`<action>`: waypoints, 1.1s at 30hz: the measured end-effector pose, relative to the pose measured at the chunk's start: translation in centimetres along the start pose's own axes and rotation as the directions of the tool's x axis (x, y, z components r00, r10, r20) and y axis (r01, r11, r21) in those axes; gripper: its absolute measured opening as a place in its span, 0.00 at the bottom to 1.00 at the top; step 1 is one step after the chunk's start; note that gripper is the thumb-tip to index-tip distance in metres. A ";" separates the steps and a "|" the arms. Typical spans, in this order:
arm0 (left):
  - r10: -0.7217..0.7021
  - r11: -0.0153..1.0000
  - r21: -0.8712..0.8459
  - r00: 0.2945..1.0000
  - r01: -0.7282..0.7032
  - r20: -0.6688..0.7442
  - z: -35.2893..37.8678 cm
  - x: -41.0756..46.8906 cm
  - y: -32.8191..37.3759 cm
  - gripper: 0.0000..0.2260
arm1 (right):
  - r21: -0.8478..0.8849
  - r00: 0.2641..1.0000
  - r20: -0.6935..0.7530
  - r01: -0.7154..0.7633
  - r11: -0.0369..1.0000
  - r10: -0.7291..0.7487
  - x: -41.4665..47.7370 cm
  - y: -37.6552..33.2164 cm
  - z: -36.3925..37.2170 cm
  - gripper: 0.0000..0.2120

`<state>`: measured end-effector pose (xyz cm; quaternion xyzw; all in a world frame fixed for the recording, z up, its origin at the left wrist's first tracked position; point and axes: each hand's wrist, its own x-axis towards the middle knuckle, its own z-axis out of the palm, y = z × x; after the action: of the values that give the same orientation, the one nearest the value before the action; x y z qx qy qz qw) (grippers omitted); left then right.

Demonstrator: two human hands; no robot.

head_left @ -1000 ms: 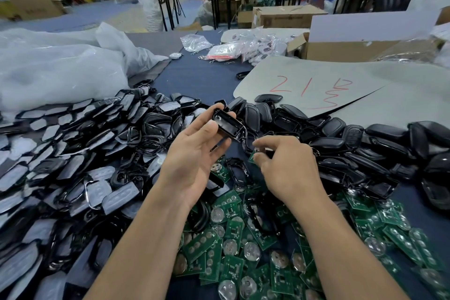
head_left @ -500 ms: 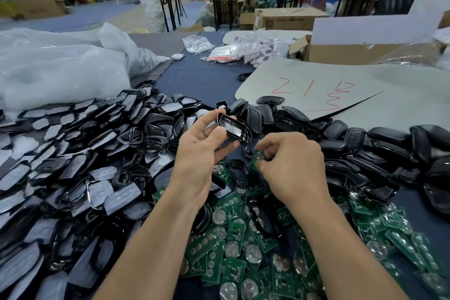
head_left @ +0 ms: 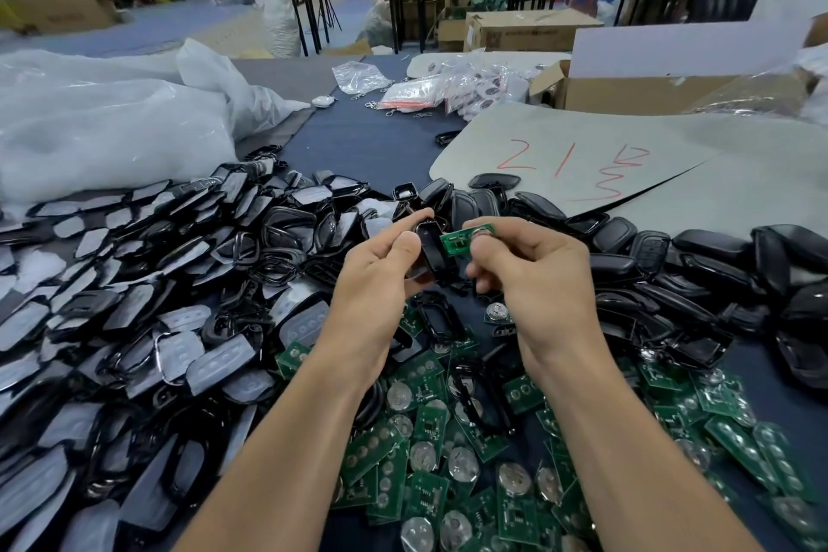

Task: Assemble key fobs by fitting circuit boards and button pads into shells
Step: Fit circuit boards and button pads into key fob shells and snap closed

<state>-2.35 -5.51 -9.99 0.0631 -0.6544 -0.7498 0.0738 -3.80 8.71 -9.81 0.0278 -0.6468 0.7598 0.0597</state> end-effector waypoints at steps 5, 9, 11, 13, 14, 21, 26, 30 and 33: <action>-0.054 0.998 -0.031 0.998 0.055 0.027 0.2 -0.1 -0.1 0.14 | -0.006 1.000 -0.027 -0.016 1.000 0.016 -0.2 -0.4 0.1 0.15; -0.087 0.995 -0.048 0.994 0.090 0.060 -0.1 -0.1 0.0 0.13 | 0.103 0.991 -0.092 -0.089 0.991 0.098 0.0 -0.7 -0.2 0.14; -0.102 0.993 -0.047 0.992 0.105 0.074 0.0 -0.2 0.0 0.12 | 0.148 0.984 -0.109 -0.123 0.981 0.140 0.2 -0.7 -0.4 0.12; -0.117 0.991 -0.054 0.990 0.121 0.073 0.0 -0.2 0.0 0.12 | 0.180 0.983 -0.085 -0.147 0.973 0.164 0.1 -0.8 -0.4 0.11; -0.124 0.990 -0.062 0.990 0.128 0.066 0.0 -0.2 0.0 0.12 | 0.188 0.984 -0.058 -0.152 0.970 0.165 0.0 -0.9 -0.4 0.11; -0.201 0.968 -0.153 0.979 0.200 0.011 -0.2 0.3 -0.1 0.09 | 0.117 0.988 0.053 -0.151 0.982 0.146 0.0 -0.5 -0.2 0.17; -0.223 0.962 -0.148 0.973 0.228 0.050 -0.5 0.3 -0.1 0.13 | 0.074 0.992 0.054 -0.115 0.991 0.111 -0.2 -0.3 -0.6 0.10; -0.212 0.970 -0.106 0.974 0.220 0.078 -0.6 0.2 -0.1 0.14 | 0.101 0.992 0.100 -0.090 0.991 0.080 -0.2 -0.5 -0.7 0.12; -0.206 0.975 -0.071 0.976 0.211 0.070 -0.5 0.2 -0.2 0.14 | 0.100 0.992 0.117 -0.068 0.993 0.056 -0.1 -0.5 -0.7 0.13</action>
<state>-2.50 -6.03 -10.26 0.1050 -0.6164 -0.7801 -0.0233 -3.57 9.46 -9.41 0.0540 -0.6096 0.7909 -0.0023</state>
